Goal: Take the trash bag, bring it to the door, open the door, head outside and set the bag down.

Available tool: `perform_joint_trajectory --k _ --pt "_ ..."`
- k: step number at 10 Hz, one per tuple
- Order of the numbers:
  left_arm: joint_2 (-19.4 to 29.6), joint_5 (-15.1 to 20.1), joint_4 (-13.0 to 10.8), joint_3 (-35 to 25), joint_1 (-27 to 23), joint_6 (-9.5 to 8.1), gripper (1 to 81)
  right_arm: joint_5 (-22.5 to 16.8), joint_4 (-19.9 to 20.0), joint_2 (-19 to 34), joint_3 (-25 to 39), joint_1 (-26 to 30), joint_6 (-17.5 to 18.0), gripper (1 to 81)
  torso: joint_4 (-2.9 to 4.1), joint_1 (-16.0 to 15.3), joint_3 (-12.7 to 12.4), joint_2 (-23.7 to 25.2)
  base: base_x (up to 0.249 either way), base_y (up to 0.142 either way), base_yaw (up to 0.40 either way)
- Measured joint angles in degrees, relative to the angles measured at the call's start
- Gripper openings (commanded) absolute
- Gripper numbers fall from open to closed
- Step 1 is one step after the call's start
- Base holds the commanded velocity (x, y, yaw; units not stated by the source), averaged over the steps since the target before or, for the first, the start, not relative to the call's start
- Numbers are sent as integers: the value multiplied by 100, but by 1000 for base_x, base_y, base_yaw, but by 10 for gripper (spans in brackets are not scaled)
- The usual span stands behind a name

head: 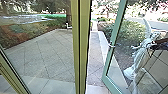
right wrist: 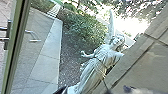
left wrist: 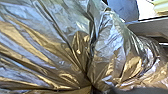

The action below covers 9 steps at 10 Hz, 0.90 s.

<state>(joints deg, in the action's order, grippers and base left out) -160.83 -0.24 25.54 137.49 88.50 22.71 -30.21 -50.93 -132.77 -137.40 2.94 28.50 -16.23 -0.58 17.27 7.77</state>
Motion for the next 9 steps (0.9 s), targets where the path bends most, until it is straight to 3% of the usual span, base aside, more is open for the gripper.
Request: perform_joint_trajectory --k 9 --pt "-30 2 -2 9 13 0 10 -77 -17 350 -205 -55 0 811 0 0 0 0 0 0 0"
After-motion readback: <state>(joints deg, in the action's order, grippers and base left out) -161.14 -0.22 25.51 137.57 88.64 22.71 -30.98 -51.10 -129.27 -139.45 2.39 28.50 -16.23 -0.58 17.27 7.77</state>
